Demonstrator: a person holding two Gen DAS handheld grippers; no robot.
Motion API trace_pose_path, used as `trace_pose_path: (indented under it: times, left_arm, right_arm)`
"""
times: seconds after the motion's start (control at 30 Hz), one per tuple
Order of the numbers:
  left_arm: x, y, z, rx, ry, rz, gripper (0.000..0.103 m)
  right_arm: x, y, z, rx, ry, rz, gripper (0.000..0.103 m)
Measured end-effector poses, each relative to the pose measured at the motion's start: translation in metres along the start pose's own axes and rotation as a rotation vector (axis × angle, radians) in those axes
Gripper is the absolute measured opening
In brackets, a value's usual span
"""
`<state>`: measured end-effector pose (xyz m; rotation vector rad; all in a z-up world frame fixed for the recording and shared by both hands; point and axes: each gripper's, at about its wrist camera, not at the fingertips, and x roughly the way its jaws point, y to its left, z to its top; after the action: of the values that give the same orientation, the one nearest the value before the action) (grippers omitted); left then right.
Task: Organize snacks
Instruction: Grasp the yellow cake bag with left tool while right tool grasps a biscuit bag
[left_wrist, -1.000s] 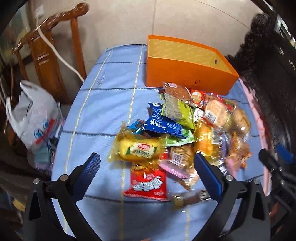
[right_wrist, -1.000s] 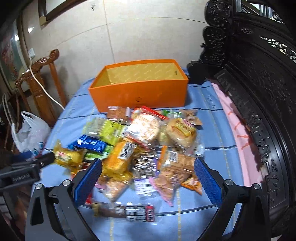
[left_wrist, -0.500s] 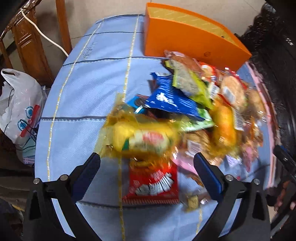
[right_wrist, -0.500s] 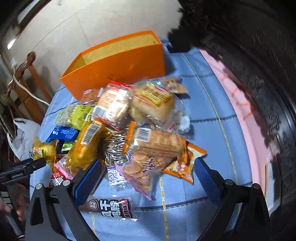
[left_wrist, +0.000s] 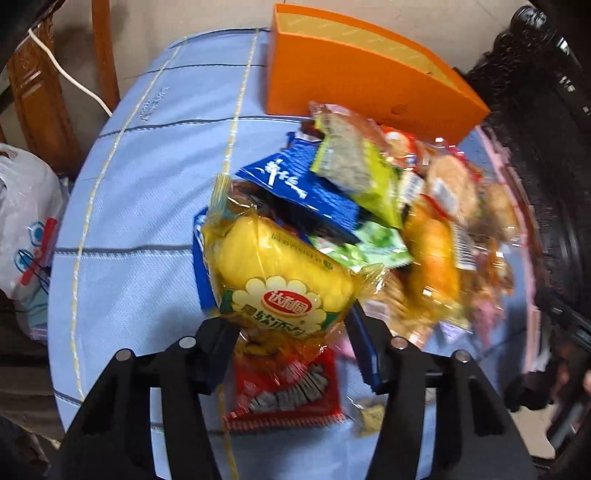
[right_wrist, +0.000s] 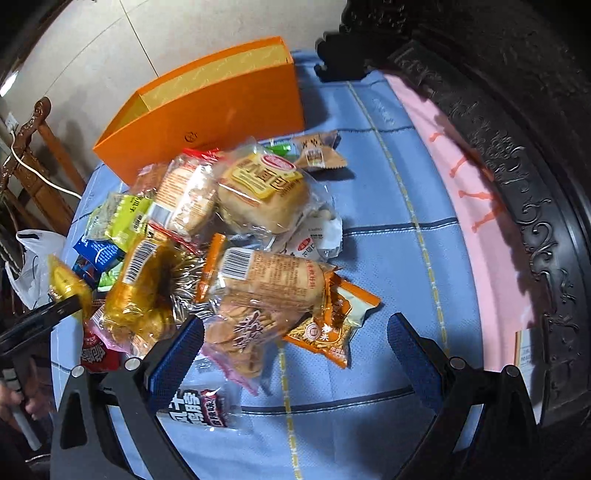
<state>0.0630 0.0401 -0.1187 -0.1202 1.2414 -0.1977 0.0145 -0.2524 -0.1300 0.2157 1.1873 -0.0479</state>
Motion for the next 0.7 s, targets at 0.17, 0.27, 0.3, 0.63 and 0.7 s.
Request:
trace_pose_path:
  times: [0.17, 0.27, 0.3, 0.63, 0.7]
  left_arm:
    - [-0.008, 0.002, -0.004, -0.024, 0.0, -0.042, 0.054]
    - [-0.011, 0.002, -0.005, -0.026, -0.005, -0.046, 0.054]
    - [-0.011, 0.001, -0.004, -0.026, -0.004, -0.046, 0.054]
    - [-0.015, 0.004, -0.003, -0.04, -0.017, -0.063, 0.055]
    - [-0.015, 0.004, -0.003, -0.035, -0.016, -0.063, 0.055]
  right_arm:
    - [0.039, 0.018, 0.012, -0.101, 0.056, -0.008, 0.09]
    - [0.063, 0.027, 0.022, -0.149, 0.09, -0.031, 0.08]
    - [0.067, 0.028, 0.025, -0.151, 0.098, -0.034, 0.075]
    - [0.033, 0.037, 0.032, -0.184, 0.09, 0.155, 0.011]
    - [0.03, 0.038, 0.03, -0.189, 0.107, 0.196, 0.011]
